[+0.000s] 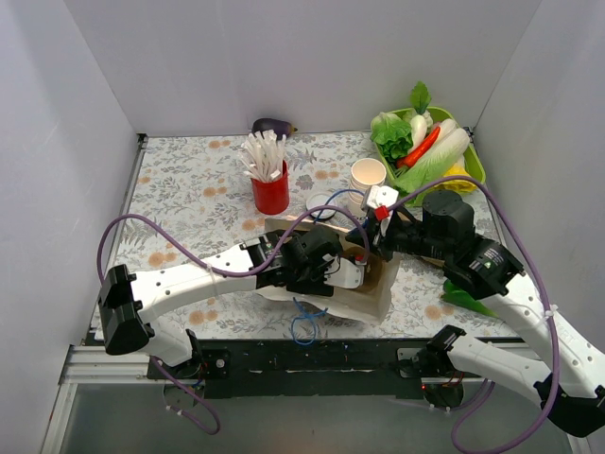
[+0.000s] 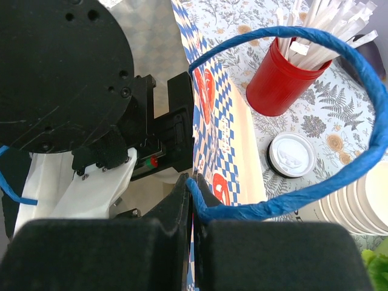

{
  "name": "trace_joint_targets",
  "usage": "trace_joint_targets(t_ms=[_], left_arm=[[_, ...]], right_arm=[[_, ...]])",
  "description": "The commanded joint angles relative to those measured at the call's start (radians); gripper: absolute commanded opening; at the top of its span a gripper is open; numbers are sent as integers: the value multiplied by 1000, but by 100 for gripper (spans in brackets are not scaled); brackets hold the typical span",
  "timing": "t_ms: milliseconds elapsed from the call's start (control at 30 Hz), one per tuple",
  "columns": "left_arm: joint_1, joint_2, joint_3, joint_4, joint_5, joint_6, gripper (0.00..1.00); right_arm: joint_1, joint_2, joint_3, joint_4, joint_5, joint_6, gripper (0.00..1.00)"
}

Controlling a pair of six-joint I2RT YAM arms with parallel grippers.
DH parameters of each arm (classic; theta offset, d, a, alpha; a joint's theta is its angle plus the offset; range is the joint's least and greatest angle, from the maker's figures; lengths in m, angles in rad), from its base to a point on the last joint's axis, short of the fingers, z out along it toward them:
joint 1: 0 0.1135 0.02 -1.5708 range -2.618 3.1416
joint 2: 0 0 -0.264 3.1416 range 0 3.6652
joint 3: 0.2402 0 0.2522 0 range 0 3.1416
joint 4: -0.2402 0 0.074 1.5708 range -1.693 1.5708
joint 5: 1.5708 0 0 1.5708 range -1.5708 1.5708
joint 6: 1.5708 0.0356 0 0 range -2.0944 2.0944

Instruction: Pack the takeout coffee

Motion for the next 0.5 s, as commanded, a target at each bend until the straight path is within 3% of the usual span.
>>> trace_joint_targets(t_ms=[0, 467], left_arm=[[5, -72, -2, 54, 18, 29, 0], [7, -62, -45, 80, -5, 59, 0]], right_arm=[[5, 1, -5, 66, -8, 37, 1], [3, 32, 3, 58, -28, 54, 1]])
